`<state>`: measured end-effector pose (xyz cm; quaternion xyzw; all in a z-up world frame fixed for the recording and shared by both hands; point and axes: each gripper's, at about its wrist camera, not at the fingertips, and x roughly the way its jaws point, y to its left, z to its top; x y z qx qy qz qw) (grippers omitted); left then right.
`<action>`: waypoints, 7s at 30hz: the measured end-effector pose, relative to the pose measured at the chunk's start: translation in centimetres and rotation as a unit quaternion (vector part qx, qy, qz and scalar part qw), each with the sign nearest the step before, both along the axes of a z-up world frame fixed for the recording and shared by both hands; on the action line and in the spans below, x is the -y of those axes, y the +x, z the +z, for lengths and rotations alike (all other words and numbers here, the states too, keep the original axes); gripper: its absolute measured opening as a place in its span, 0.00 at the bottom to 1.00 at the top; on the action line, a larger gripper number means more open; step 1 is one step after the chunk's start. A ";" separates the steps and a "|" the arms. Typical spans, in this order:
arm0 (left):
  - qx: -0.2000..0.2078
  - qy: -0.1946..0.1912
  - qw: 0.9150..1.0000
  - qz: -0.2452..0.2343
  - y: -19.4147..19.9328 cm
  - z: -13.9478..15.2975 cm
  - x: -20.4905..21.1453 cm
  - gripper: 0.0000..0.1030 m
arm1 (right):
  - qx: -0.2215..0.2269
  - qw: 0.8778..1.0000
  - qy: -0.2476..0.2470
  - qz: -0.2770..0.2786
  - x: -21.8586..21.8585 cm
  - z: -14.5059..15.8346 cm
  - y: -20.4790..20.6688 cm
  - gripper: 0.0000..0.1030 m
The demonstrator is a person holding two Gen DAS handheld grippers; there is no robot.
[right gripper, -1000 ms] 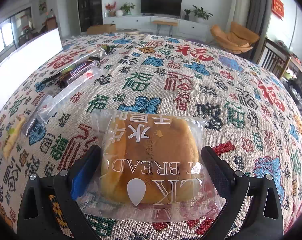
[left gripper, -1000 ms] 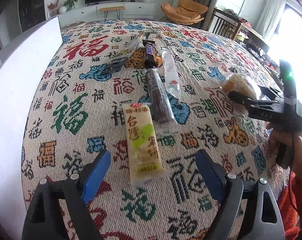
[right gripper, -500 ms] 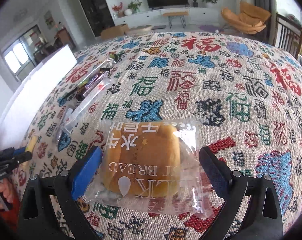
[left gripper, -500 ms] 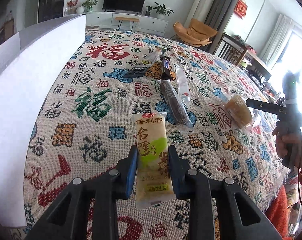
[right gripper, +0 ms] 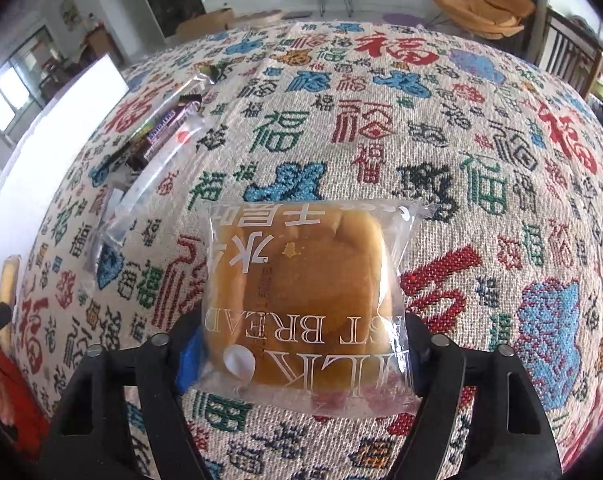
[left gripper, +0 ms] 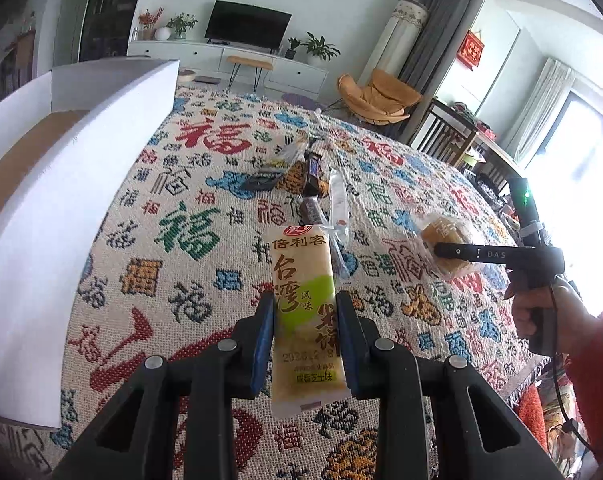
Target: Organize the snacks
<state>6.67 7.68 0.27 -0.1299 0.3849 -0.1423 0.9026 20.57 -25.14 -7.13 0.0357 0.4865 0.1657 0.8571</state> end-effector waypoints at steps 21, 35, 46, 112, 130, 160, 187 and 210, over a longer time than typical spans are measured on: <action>0.030 0.049 0.968 0.244 -2.2 9.6 -21.0 0.45 | 0.132 0.952 0.166 0.222 -28.2 21.6 -4.4 0.77; 0.019 0.021 0.970 0.243 -5.0 6.1 -19.5 0.83 | 0.148 0.954 0.116 0.233 -35.8 18.3 -3.4 0.81; -0.004 -0.014 0.998 -0.056 -0.9 2.7 4.3 1.00 | 0.155 0.984 -0.092 0.014 -10.6 3.8 -0.7 0.81; -0.049 0.180 0.982 -0.015 6.7 -7.0 9.9 1.00 | 0.078 0.979 -0.067 -0.176 5.2 -2.6 -3.3 0.85; -0.049 0.180 0.982 -0.015 6.7 -7.0 9.9 1.00 | 0.078 0.979 -0.067 -0.176 5.2 -2.6 -3.2 0.85; -0.039 0.179 0.981 -0.069 6.3 -7.0 8.5 1.00 | 0.077 0.979 -0.067 -0.176 5.3 -2.7 -3.2 0.85; -0.039 0.178 0.981 -0.068 6.4 -7.0 8.4 1.00 | -0.046 0.997 -0.053 0.037 -16.5 0.8 9.3 0.39; -0.040 0.179 0.981 -0.069 6.4 -7.0 8.5 1.00 | 0.014 0.996 -0.073 -0.040 0.8 -0.6 0.6 0.29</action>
